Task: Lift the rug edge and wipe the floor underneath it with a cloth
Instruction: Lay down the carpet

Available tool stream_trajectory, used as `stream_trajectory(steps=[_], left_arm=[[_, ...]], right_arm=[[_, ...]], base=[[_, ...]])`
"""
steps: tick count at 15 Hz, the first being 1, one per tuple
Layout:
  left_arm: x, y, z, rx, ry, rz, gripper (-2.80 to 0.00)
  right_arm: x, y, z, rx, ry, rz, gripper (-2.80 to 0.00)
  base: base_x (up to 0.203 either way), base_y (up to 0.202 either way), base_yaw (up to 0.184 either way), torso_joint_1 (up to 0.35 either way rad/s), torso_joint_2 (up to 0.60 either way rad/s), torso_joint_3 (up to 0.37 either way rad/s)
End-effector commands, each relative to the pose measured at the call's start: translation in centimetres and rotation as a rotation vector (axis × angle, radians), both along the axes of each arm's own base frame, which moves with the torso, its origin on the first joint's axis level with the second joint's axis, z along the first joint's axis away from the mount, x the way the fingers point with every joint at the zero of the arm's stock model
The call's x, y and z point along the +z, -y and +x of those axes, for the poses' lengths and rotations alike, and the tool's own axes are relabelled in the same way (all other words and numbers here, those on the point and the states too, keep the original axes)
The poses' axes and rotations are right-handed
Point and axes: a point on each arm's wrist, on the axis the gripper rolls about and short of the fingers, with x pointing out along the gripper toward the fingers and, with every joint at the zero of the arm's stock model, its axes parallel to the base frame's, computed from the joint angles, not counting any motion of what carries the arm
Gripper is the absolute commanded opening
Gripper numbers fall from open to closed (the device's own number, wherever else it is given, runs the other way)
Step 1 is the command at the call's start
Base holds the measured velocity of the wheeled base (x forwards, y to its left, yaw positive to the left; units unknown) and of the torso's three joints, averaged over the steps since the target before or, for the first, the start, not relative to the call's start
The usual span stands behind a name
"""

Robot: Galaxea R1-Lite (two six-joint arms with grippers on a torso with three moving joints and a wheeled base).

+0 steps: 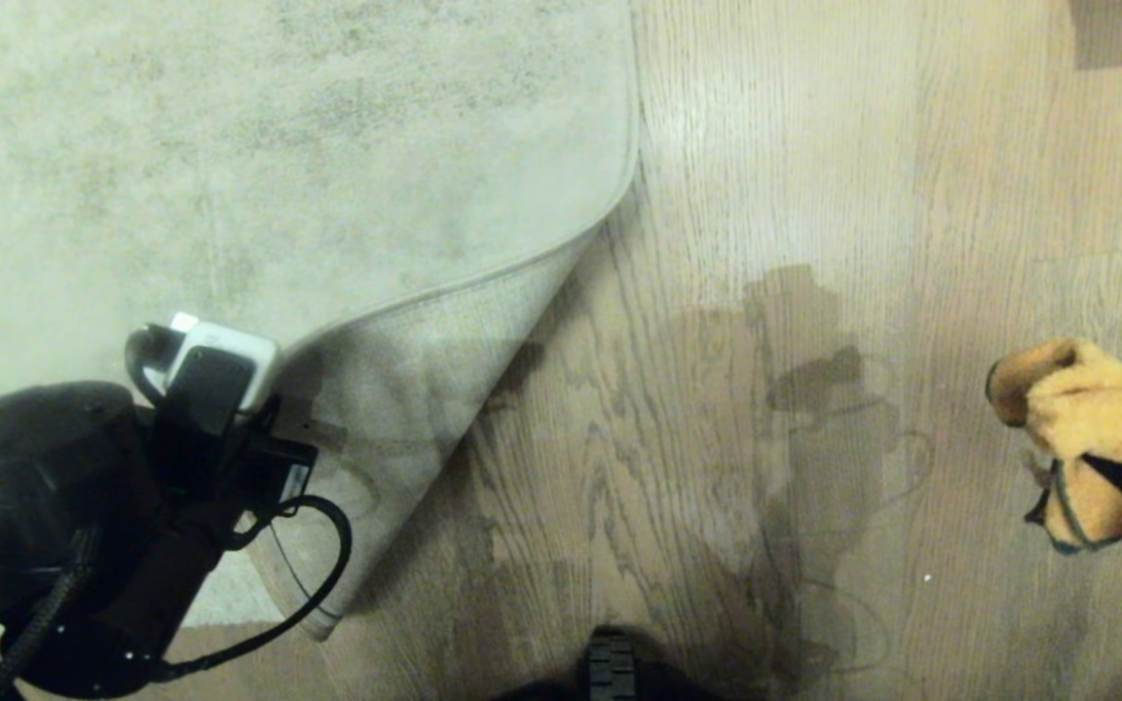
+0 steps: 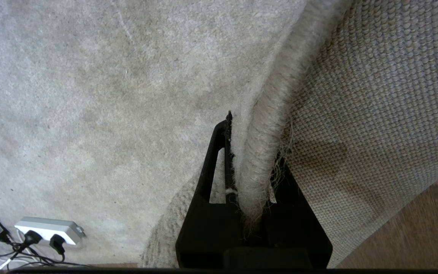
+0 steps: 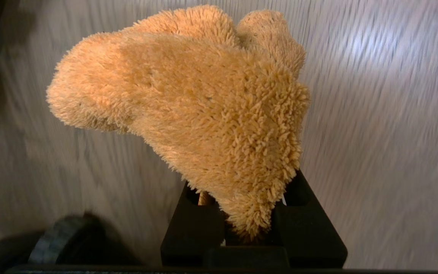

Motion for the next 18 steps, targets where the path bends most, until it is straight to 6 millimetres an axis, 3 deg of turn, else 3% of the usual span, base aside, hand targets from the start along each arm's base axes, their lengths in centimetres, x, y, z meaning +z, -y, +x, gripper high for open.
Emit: stream_trajectory(steps=[1,9,11,18], left_arm=[[0.0,0.0,0.1,0.004,0.003,0.001,-2.8],[0.1,0.0,0.0,0.003,0.007,-0.002,-2.8],[0.2,0.0,0.0,0.003,0.01,-0.003,-2.8],[0.3,0.3,-0.2,-0.013,0.013,-0.006,-2.8]], right_arm=[[-1.7,0.0,-3.1,-0.024,0.03,-0.002,-2.8],[-6.7,-0.1,-10.6,-0.152,0.048,-0.006,-2.8],[-8.0,-0.1,-11.0,-0.178,-0.039,-0.009,-2.8],[-9.0,0.1,-11.0,-0.264,-0.155,0.081,-2.8]], base=[[0.0,0.0,0.0,0.0,0.0,0.0],[0.0,0.0,0.0,0.0,0.0,0.0],[0.0,0.0,0.0,0.0,0.0,0.0],[0.0,0.0,0.0,0.0,0.0,0.0]])
